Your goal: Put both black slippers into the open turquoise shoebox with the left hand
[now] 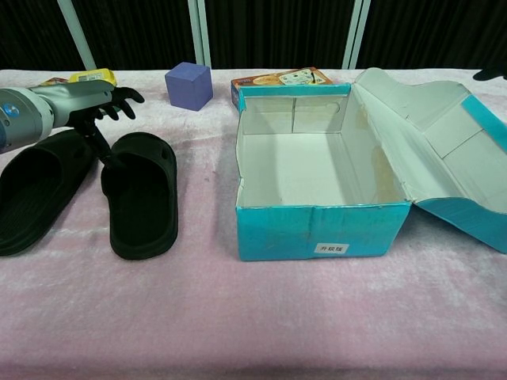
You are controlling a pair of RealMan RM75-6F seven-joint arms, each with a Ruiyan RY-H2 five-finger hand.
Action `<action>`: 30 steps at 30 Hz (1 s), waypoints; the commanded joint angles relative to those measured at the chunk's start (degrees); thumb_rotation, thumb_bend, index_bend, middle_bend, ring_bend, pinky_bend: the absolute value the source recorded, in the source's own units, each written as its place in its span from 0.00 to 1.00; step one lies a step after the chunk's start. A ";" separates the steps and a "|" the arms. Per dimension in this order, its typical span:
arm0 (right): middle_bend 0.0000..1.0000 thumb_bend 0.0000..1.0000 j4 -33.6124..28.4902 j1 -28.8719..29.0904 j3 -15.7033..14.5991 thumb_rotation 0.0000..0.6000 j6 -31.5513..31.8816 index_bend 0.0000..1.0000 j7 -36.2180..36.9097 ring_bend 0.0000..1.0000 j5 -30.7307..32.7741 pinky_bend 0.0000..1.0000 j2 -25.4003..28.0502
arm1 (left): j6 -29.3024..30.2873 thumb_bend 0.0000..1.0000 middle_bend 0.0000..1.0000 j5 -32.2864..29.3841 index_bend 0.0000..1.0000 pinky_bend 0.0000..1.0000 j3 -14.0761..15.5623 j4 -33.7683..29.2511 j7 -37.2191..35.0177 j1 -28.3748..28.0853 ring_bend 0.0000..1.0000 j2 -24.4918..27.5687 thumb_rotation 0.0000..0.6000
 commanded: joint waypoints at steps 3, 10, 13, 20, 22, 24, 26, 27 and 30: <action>0.00 0.03 0.74 -0.10 -0.08 1.00 -0.30 0.00 0.53 0.00 0.28 0.07 -0.72 | -1.71 0.00 0.16 -2.80 0.07 0.18 -0.69 1.31 -0.63 -1.05 0.14 -0.48 1.00; 0.00 0.03 2.77 0.13 -0.80 1.00 -1.72 0.00 1.00 0.00 0.16 0.07 -2.29 | -4.86 0.00 0.16 -5.82 0.07 0.20 -0.83 2.44 -2.35 -1.80 0.14 -0.08 1.00; 0.00 0.03 3.18 0.16 -0.74 1.00 -1.81 0.00 1.49 0.00 0.12 0.07 -2.58 | -5.23 0.00 0.16 -6.15 0.07 0.20 -0.75 3.47 -2.69 -2.36 0.14 -0.67 1.00; 0.00 0.03 3.68 -0.24 -0.95 1.00 -1.54 0.00 2.14 0.00 -0.11 0.07 -2.34 | -7.97 0.00 0.18 -9.22 0.08 0.21 -0.73 7.12 -2.12 -4.81 0.16 -2.05 1.00; 0.00 0.03 3.67 -0.37 -0.98 1.00 -1.40 0.00 2.24 0.00 -0.20 0.07 -2.26 | -9.05 0.00 0.21 -10.39 0.11 0.25 -0.62 7.81 -1.96 -5.58 0.21 -2.30 1.00; 0.00 0.03 3.78 -0.48 -0.91 1.00 -1.32 0.00 2.33 0.00 -0.06 0.07 -2.32 | -9.85 0.00 0.27 -10.83 0.17 0.32 -0.66 8.41 -2.55 -6.10 0.28 -2.61 1.00; 0.00 0.03 3.76 -0.54 -0.82 1.00 -1.30 0.00 2.25 0.00 0.09 0.07 -2.36 | -9.61 0.00 0.34 -9.87 0.24 0.40 -0.98 9.25 -4.04 -6.17 0.38 -3.32 1.00; 0.00 0.03 3.73 -0.57 -0.77 1.00 -1.25 0.00 2.19 0.00 0.13 0.07 -2.36 | -9.37 0.00 0.37 -9.22 0.27 0.44 -0.99 9.62 -4.59 -6.15 0.42 -3.63 1.00; 0.00 0.03 3.78 -0.67 -0.58 1.00 -1.10 0.00 2.21 0.00 0.35 0.07 -2.41 | -9.79 0.00 0.44 -7.82 0.34 0.49 -0.98 10.08 -6.16 -6.03 0.49 -3.98 1.00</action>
